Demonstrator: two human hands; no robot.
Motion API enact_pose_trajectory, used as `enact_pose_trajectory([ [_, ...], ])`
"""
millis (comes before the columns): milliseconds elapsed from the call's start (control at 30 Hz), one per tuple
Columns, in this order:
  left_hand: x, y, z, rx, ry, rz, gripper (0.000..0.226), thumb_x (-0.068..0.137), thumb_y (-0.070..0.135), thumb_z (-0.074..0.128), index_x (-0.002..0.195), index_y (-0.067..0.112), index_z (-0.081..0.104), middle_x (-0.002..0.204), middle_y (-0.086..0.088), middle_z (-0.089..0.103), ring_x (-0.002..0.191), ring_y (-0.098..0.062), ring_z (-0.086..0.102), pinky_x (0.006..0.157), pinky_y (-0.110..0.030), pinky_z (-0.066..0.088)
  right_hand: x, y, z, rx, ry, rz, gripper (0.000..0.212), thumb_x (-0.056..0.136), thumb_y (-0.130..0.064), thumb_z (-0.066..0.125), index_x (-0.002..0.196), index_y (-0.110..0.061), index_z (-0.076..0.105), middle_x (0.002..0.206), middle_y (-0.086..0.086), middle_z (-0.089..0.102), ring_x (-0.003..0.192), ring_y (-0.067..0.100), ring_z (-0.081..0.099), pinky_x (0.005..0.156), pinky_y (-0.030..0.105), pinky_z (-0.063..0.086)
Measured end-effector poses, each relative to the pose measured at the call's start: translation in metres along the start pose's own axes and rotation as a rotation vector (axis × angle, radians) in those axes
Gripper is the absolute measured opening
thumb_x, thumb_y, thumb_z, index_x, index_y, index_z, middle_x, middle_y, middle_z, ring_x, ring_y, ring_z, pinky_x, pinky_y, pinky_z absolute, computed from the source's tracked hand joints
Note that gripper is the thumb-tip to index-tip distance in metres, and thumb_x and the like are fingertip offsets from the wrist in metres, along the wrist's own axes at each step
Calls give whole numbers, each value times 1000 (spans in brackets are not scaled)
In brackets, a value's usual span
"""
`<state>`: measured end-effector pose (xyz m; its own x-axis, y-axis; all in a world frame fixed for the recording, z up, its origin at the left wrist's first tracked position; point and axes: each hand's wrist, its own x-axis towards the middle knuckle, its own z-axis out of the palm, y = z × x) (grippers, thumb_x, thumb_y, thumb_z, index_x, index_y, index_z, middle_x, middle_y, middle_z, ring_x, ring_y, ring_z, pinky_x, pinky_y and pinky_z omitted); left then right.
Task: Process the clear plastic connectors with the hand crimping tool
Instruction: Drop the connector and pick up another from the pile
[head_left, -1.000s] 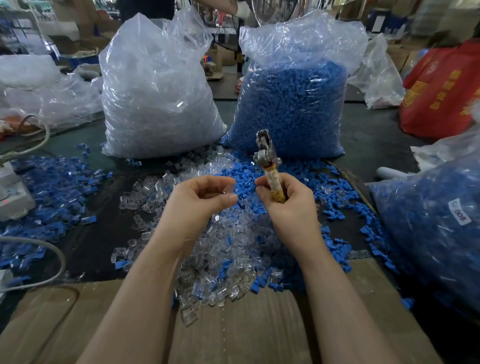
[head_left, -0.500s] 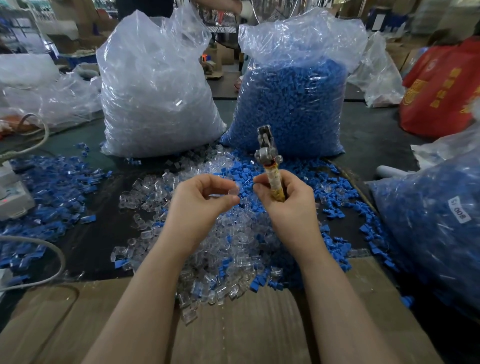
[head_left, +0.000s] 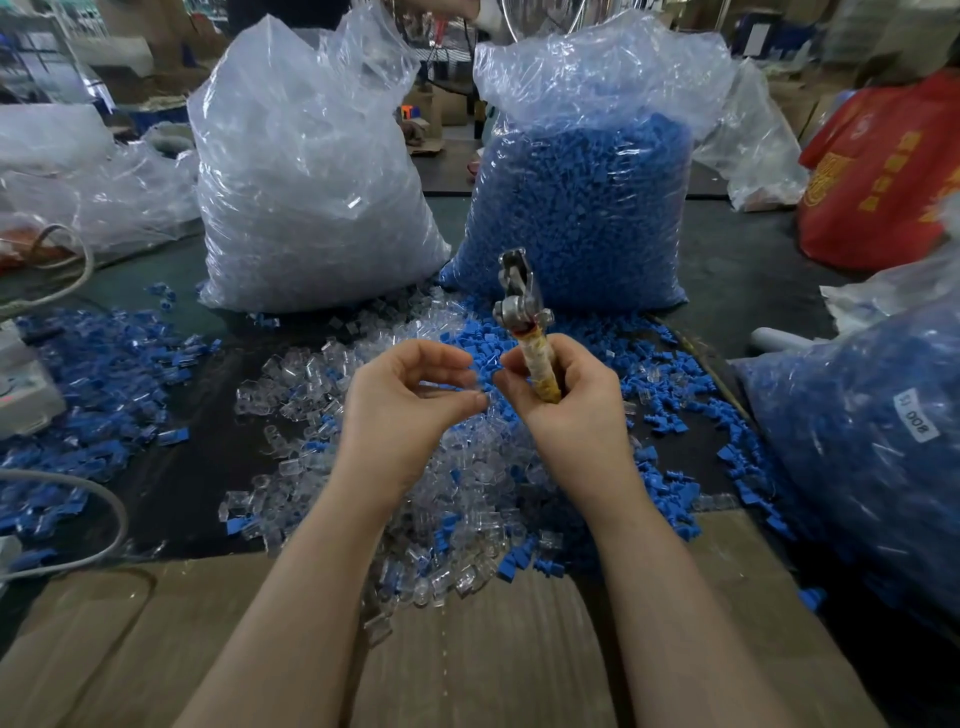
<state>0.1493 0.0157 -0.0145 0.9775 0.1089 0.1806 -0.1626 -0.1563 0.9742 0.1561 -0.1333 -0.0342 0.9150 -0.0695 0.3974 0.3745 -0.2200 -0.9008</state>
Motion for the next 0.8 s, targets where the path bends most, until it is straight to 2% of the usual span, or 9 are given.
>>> enact_pose_trajectory([
  [167, 0, 0, 1, 34, 32, 28, 32, 65, -2, 86, 85, 17, 70, 78, 2, 75, 73, -15, 72, 66, -22, 59, 0, 0, 0, 7, -6, 3, 12, 89, -13, 71, 85, -9, 61, 73, 7, 58, 62, 10, 49, 60, 28, 44],
  [367, 0, 1, -1, 69, 34, 64, 34, 65, -2, 87, 82, 22, 70, 78, 3, 75, 72, -14, 72, 68, -26, 60, 0, -1, 1, -4, -10, -7, 15, 87, -12, 73, 84, -5, 60, 69, 7, 57, 60, 6, 46, 56, 24, 42],
  [533, -1, -1, 0, 100, 35, 90, 33, 65, -1, 87, 82, 23, 71, 80, 4, 75, 75, -12, 72, 71, -26, 59, -1, -1, 3, -22, -32, -17, 14, 86, -12, 74, 83, -9, 60, 70, 4, 59, 61, 9, 49, 60, 33, 45],
  [667, -1, -2, 1, 86, 47, 51, 25, 66, 4, 88, 80, 17, 72, 77, 2, 75, 74, -14, 72, 70, -24, 58, -1, 0, 3, -11, -15, -22, 13, 87, -14, 73, 85, -8, 62, 72, 6, 60, 66, 23, 55, 63, 40, 49],
  [800, -1, -1, 3, 101, 57, 37, 22, 67, 7, 88, 79, 16, 72, 76, 1, 74, 73, -17, 72, 68, -25, 60, -2, 0, 3, 4, -36, -36, 9, 88, -15, 72, 88, -10, 64, 76, 9, 64, 72, 29, 61, 67, 47, 52],
])
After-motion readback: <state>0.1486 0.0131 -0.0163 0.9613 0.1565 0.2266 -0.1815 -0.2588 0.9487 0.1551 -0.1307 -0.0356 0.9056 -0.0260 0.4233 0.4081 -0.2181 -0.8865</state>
